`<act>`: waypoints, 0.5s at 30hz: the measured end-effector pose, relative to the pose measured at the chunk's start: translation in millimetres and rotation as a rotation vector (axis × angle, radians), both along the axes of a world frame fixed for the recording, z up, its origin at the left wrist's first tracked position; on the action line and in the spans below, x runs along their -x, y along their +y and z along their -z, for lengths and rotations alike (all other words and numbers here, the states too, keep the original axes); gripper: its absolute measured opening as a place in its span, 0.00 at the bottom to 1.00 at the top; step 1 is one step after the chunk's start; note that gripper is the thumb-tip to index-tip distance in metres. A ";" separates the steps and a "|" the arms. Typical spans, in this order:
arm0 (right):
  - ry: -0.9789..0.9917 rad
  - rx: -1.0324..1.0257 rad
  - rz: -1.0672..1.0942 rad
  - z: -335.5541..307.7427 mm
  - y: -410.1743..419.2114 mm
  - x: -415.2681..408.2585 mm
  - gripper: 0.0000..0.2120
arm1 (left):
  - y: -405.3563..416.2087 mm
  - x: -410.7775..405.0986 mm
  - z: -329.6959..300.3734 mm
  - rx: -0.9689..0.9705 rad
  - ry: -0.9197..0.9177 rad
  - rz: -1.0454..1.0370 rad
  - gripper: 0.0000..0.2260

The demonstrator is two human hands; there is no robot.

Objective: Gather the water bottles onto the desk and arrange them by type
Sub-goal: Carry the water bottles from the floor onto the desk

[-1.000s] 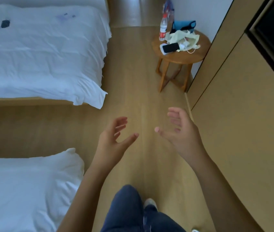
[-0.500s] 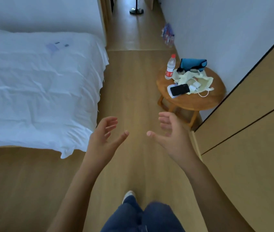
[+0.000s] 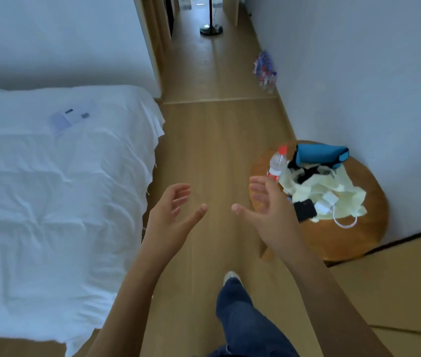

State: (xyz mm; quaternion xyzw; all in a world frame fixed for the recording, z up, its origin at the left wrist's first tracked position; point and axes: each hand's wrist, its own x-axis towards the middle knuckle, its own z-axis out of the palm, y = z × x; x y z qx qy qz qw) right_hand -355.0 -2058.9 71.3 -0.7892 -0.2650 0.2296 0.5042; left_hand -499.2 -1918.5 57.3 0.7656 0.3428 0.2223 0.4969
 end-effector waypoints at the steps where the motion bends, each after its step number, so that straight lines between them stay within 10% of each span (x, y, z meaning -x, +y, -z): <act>1: 0.003 0.004 -0.016 -2.1 17.5 -24.2 0.29 | 16.1 -24.0 -2.4 0.004 0.007 -0.002 0.21; 15: -0.029 0.072 0.037 10.7 275.1 -318.3 0.32 | 273.1 -315.7 2.8 0.031 0.060 0.073 0.26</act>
